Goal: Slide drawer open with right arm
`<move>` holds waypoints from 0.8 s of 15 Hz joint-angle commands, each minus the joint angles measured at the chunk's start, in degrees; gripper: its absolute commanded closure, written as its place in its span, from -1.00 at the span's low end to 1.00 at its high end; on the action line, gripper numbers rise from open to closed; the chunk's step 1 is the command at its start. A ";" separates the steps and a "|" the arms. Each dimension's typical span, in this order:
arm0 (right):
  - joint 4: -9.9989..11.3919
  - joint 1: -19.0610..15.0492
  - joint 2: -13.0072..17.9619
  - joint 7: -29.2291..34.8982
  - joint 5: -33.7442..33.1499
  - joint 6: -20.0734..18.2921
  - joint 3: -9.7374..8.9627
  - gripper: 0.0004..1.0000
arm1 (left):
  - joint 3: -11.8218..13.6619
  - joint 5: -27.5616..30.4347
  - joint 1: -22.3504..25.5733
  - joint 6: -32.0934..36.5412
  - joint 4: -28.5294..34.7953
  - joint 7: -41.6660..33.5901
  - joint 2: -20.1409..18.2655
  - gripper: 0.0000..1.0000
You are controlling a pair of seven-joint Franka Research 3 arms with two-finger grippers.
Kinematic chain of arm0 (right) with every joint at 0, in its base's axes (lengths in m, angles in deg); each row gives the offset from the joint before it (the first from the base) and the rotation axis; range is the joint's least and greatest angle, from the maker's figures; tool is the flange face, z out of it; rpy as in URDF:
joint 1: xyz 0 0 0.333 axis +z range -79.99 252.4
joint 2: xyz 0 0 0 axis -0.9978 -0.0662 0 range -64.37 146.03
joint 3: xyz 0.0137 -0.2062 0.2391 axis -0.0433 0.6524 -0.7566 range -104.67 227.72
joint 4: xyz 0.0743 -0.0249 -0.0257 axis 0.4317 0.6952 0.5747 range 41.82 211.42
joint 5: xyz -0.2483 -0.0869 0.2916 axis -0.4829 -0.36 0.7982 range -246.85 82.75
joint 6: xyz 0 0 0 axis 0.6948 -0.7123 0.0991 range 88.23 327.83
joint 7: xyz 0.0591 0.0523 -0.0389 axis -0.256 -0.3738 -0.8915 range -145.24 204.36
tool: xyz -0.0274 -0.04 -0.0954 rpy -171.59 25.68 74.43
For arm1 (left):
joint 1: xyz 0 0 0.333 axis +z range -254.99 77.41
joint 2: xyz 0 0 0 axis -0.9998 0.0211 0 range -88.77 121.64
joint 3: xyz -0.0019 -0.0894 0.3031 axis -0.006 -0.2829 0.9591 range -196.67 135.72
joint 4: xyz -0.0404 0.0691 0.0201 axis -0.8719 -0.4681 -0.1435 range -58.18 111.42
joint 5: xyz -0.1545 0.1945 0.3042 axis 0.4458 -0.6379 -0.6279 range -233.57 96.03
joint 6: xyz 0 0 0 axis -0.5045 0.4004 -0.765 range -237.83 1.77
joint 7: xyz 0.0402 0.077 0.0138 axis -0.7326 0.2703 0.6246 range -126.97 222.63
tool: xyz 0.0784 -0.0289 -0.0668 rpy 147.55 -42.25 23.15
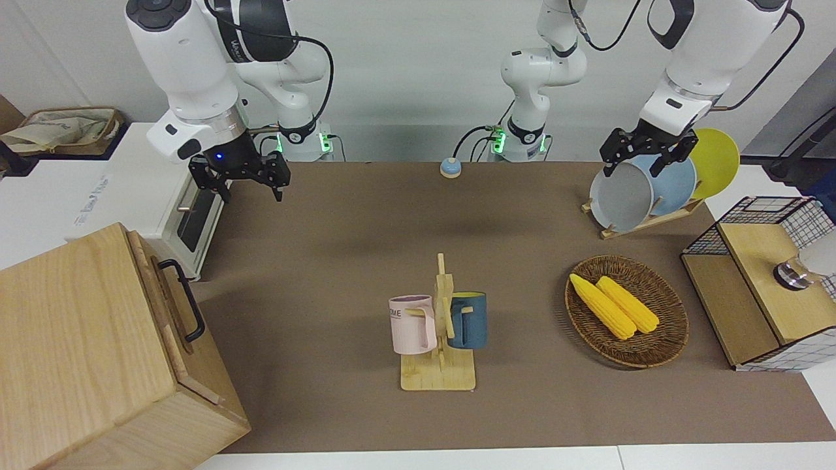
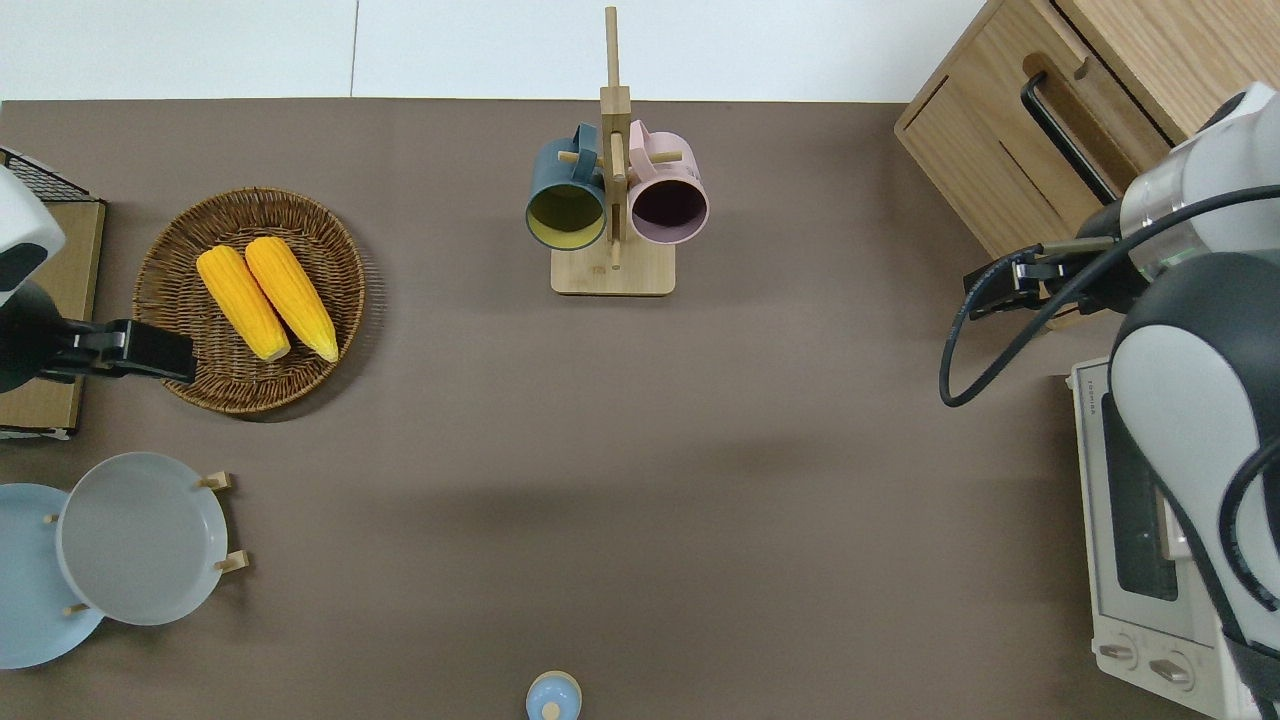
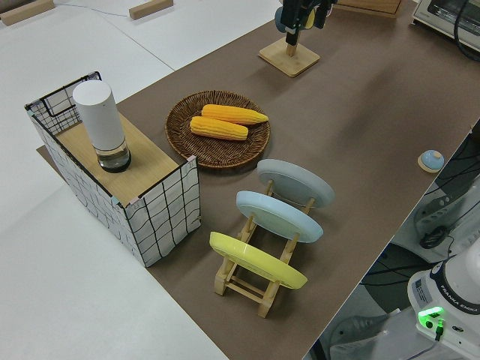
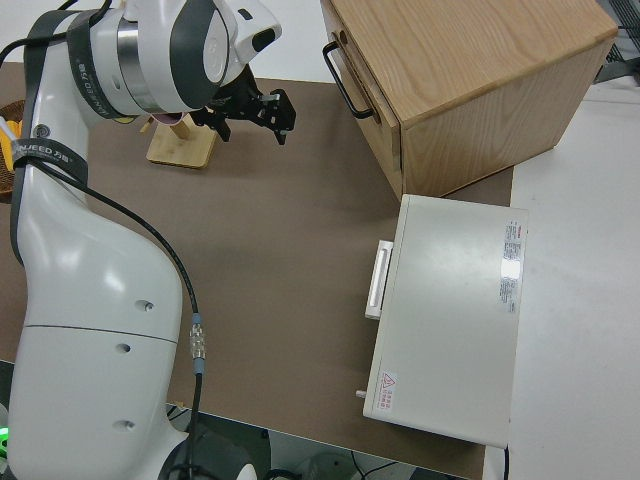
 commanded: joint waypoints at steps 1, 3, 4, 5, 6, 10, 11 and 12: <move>-0.39 0.00 0.12 -0.83 0.30 -0.57 -0.36 -0.97 | -0.39 -0.98 0.31 1.13 -1.40 -0.56 0.65 -0.99; -0.39 0.27 0.13 -0.39 0.74 -0.57 -0.27 -0.97 | -0.39 -0.98 0.31 1.13 -1.40 -0.56 0.65 -0.99; -0.39 0.62 0.13 -0.47 0.56 -0.57 -0.19 -0.97 | -0.39 -0.98 0.31 1.13 -1.40 -0.56 0.65 -0.99; -0.39 0.62 0.13 -0.74 0.39 -0.57 -0.10 -0.97 | -0.39 -0.98 0.31 1.13 -1.49 -0.56 0.65 -0.99; -0.39 0.62 0.13 -0.91 0.47 -0.57 -0.10 -0.97 | -0.39 -0.98 0.31 1.13 -1.49 -0.56 0.65 -0.99; -0.48 0.27 0.30 -1.00 0.21 -0.57 0.08 -0.96 | -0.39 -0.98 0.31 1.13 -1.40 -0.56 0.65 -0.99; -0.48 0.36 0.39 -1.09 0.21 -0.66 0.08 -0.96 | -0.39 -0.98 0.31 1.13 -1.40 -0.56 0.65 -0.99; -0.48 0.53 0.39 -1.00 0.21 -0.84 0.08 -0.96 | -0.39 -0.98 0.31 1.13 -1.40 -0.56 0.65 -0.99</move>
